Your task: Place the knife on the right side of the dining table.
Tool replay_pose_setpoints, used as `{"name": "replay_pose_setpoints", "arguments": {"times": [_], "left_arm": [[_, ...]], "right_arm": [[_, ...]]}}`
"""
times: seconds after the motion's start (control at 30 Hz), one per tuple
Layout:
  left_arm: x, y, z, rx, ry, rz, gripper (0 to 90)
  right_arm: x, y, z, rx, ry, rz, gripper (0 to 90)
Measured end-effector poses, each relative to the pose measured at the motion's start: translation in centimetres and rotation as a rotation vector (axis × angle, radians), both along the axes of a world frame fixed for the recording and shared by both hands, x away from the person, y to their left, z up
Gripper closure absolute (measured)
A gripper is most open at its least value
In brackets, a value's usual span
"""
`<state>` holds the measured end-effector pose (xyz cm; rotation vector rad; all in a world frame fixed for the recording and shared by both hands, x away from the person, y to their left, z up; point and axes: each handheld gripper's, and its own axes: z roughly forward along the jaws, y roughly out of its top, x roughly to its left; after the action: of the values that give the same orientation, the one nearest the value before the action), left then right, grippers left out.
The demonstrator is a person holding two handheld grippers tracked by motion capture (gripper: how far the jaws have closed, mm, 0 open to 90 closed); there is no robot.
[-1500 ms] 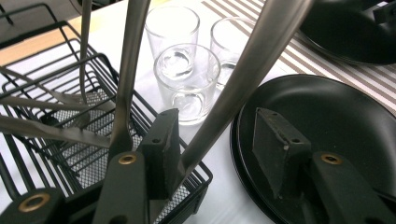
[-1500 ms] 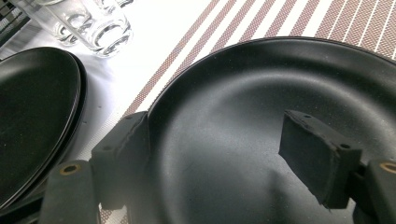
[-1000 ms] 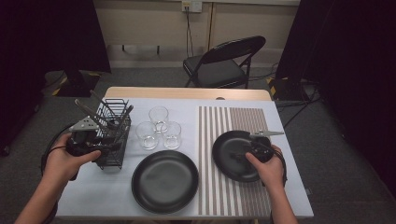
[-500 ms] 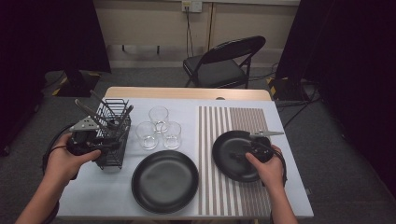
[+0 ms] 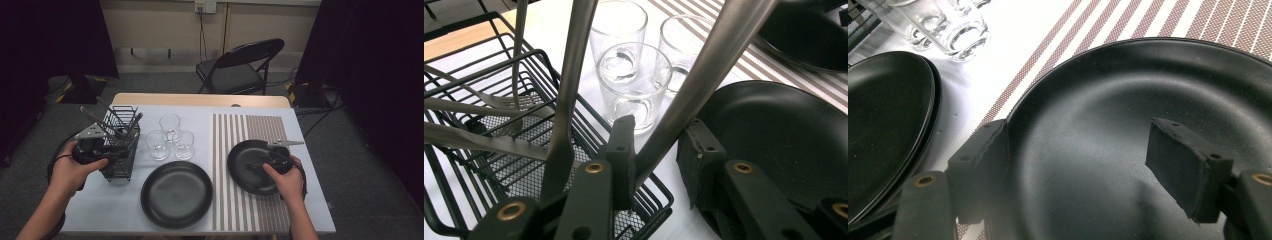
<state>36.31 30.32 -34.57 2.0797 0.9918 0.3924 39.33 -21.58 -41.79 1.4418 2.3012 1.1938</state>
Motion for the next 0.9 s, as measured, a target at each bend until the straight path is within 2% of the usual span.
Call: {"name": "replay_pose_setpoints", "arguments": {"times": [0.33,0.47,0.9], "left_arm": [[-0.08,-0.11,0.09,0.012,-0.017,0.011,71.9],[-0.16,-0.15,0.24,0.031,-0.018,0.013,72.4],[-0.31,-0.10,0.45,0.029,-0.029,0.030,73.7]], "right_arm": [[-0.02,-0.12,0.10,0.005,-0.003,-0.003,24.7],[-0.02,-0.12,0.11,0.005,-0.004,-0.003,24.7],[-0.01,-0.15,0.06,0.006,0.000,-0.004,24.7]]}}
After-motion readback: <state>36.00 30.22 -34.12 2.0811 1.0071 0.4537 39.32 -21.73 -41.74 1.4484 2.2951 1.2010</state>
